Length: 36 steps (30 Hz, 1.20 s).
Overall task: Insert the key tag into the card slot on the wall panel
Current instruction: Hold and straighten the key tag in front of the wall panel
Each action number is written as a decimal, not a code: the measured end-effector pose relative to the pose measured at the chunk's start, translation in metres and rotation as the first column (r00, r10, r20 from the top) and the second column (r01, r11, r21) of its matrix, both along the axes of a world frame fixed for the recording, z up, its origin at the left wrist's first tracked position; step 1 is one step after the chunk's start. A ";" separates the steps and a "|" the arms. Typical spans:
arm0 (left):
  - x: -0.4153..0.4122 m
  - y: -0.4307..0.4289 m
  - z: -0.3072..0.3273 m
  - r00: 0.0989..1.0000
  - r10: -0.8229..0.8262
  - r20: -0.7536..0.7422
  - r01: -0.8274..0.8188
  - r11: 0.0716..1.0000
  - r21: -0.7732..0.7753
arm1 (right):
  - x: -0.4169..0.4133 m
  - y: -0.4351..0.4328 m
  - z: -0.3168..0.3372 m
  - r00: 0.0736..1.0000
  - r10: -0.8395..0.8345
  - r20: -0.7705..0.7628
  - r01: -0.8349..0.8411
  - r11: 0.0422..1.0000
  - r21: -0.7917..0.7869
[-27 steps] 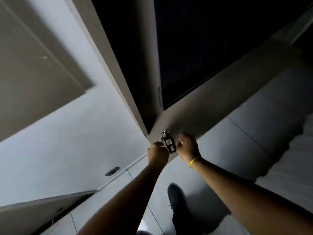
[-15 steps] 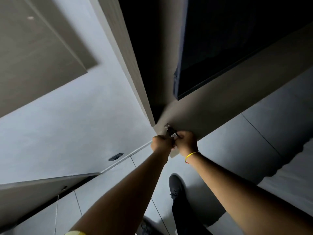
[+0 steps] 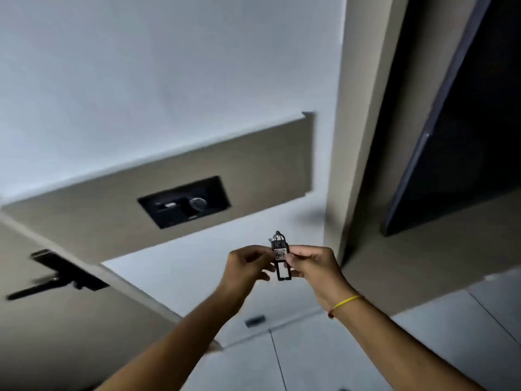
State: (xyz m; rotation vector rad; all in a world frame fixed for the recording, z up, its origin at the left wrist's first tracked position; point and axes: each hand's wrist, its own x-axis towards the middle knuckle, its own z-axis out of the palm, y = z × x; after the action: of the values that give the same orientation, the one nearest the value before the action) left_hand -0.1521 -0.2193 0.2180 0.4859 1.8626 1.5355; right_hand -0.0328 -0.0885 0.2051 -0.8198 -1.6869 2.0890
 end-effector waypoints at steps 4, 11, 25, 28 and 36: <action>-0.054 -0.060 0.091 0.973 0.016 -0.230 0.012 0.993 0.117 | -0.057 -0.038 0.088 0.986 0.111 -0.126 -0.089 0.981 0.171; -0.124 -0.126 0.203 0.907 0.108 -0.408 -0.006 0.970 0.244 | -0.146 -0.078 0.198 0.942 0.243 -0.230 -0.164 0.935 0.315; -0.175 -0.129 0.224 0.897 0.070 -0.437 0.025 0.978 0.209 | -0.201 -0.061 0.233 0.948 0.291 -0.131 -0.185 0.836 0.517; -0.184 -0.128 0.221 0.906 0.033 -0.423 0.059 0.978 0.202 | -0.203 -0.057 0.230 0.945 0.298 -0.138 -0.196 0.849 0.490; -0.189 -0.126 0.218 0.910 0.046 -0.413 0.053 0.973 0.224 | -0.211 -0.053 0.224 0.939 0.299 -0.168 -0.186 0.856 0.483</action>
State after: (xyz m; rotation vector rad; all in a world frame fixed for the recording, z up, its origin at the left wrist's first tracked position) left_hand -0.3409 -0.3453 0.4356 0.9917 1.9937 1.7601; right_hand -0.2440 -0.1414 0.4291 -0.2043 -2.1098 1.7193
